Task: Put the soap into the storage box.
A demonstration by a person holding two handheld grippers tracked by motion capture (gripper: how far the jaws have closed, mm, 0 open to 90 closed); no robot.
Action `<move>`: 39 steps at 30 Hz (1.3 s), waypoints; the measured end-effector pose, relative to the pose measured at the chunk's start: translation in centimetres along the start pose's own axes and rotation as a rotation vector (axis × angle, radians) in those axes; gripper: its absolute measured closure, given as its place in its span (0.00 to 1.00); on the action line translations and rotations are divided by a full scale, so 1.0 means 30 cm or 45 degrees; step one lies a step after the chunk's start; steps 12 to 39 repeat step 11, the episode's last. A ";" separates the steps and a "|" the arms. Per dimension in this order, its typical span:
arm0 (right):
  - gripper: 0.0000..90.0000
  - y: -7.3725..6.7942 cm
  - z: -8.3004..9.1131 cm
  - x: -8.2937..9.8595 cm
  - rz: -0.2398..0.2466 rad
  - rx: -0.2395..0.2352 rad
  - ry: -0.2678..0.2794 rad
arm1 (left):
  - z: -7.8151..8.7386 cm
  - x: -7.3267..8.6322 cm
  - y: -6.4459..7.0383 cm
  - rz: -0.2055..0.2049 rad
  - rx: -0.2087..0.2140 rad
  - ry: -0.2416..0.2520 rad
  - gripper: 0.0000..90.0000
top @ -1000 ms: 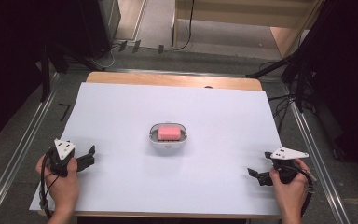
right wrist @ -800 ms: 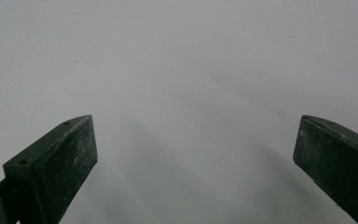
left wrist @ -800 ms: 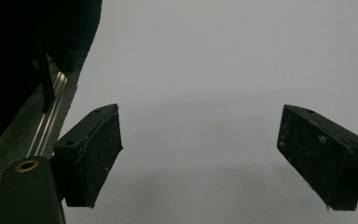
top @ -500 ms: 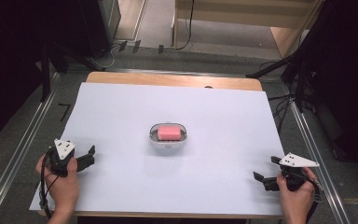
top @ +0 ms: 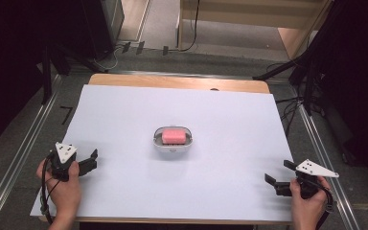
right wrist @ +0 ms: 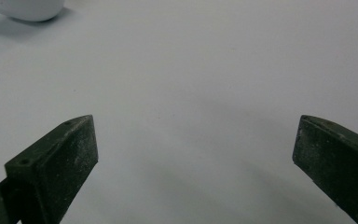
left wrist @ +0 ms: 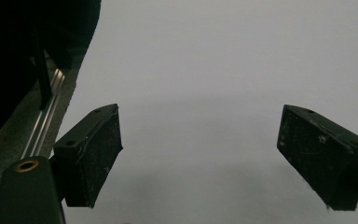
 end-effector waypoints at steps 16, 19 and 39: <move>0.01 -0.002 0.009 -0.001 0.004 0.006 0.038 | -0.002 0.000 0.001 -0.002 -0.002 0.000 0.16; 0.01 -0.002 0.009 -0.001 0.004 0.006 0.038 | -0.002 0.000 0.001 -0.002 -0.002 0.000 0.16; 0.01 -0.002 0.009 -0.001 0.004 0.006 0.038 | -0.002 0.000 0.001 -0.002 -0.002 0.000 0.16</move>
Point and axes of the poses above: each handheld gripper's, and its own axes: z roughly backward along the jaws, x roughly out of its underside, y roughly to its right, the point moved 6 cm from there along -z, roughly forward along the jaws, and after that the axes turned 7 degrees about x, right-handed, at the moved point
